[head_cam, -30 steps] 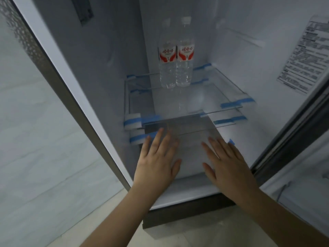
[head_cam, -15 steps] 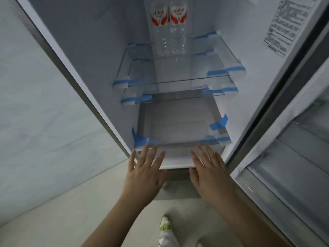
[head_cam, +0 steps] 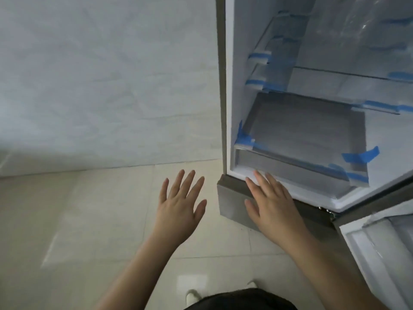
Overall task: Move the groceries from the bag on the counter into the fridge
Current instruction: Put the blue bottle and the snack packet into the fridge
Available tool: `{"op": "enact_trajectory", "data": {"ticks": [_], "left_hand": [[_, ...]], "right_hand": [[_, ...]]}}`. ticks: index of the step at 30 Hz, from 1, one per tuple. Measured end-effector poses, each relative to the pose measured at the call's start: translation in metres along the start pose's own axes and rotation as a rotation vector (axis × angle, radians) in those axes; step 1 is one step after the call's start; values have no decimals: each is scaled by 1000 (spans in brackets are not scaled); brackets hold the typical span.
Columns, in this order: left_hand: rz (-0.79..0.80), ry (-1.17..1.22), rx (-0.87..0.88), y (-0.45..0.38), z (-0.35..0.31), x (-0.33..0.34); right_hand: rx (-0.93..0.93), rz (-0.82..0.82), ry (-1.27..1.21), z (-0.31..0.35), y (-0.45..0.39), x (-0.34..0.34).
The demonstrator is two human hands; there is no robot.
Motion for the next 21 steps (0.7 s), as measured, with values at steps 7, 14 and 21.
{"op": "enact_trajectory", "data": {"ticks": [7,14,21], "left_hand": [[25,58,-280,121,101,10],[56,75,-649,288,228,0],[-29,102,-875,396,273,-15]], "right_hand": [[-235,99,30,136,-2,38],[-485,149,67,307,21,68],[-718,188,96,431,58,90]]}}
Point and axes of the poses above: each hand's wrist, its own y-axis away from the middle knuckle, its own x-axis out of the palm, z = x × y, the point moved 7 cm from there along -y, towards the middle knuckle, and after that the axes turned 9 degrees about x, right-handed, at the moved point
